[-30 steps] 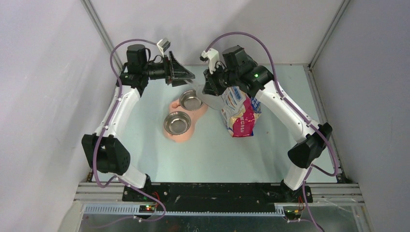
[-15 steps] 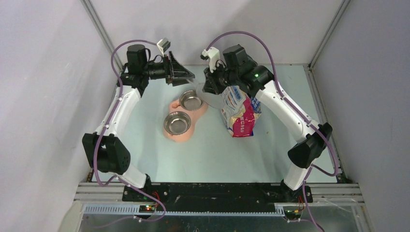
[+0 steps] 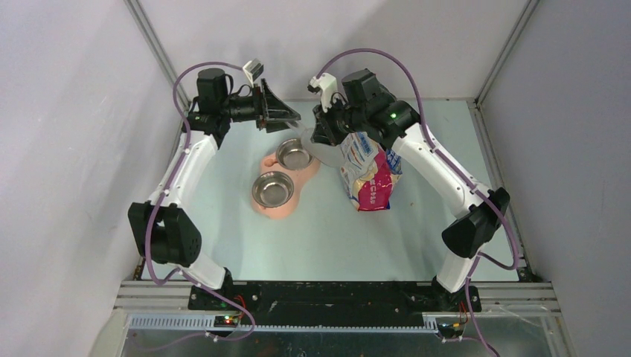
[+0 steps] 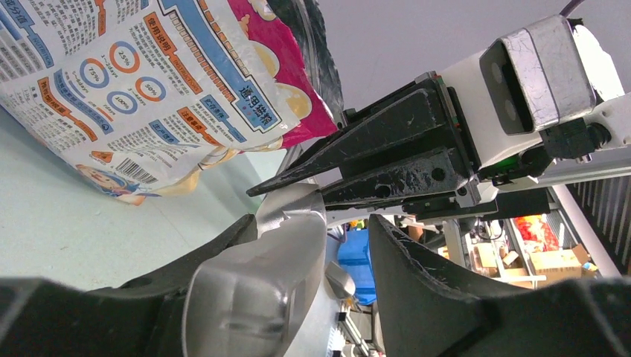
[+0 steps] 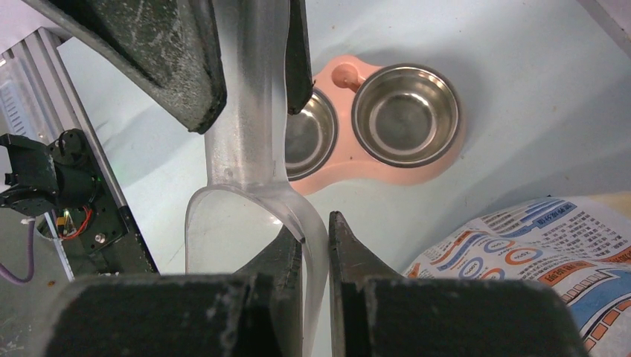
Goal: Serve the pet food
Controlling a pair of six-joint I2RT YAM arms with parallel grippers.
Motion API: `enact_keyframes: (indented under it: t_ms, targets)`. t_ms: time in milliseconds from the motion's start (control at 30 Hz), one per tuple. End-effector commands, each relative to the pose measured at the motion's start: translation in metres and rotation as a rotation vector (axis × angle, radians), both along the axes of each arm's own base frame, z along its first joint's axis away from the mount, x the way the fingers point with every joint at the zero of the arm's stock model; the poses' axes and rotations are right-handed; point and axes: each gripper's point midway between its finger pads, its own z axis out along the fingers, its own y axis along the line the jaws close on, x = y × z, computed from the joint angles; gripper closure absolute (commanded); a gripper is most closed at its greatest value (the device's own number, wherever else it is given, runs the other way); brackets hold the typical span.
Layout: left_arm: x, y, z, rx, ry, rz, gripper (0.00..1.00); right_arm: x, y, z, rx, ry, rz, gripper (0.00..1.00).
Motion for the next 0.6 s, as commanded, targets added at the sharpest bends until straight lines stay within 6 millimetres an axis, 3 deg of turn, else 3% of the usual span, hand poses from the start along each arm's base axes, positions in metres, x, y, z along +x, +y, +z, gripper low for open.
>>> enact_keyframes:
  t_ms: [0,233,367,433,467,567]
  targets:
    - [-0.007,-0.004,0.009,-0.022,-0.037,-0.046,0.42,0.004,0.008,0.012,0.029,-0.033,0.023,1.00]
    - [-0.006,-0.005,0.010,-0.027,-0.046,-0.057,0.61,0.007,0.009,0.008,0.023,-0.026,0.021,1.00]
    - [-0.007,-0.006,0.011,-0.027,-0.063,-0.064,0.82,0.007,0.009,0.008,0.017,-0.030,0.039,1.00]
    - [-0.008,-0.005,0.012,-0.024,-0.075,-0.066,0.91,0.004,0.007,0.011,0.022,-0.029,0.066,0.90]
    - [-0.007,-0.005,0.014,-0.020,-0.097,-0.066,0.94,0.001,0.004,0.011,0.014,-0.023,0.084,0.79]
    - [-0.008,-0.004,0.012,0.010,-0.106,-0.057,1.00,-0.006,-0.017,0.035,0.042,-0.035,0.120,0.61]
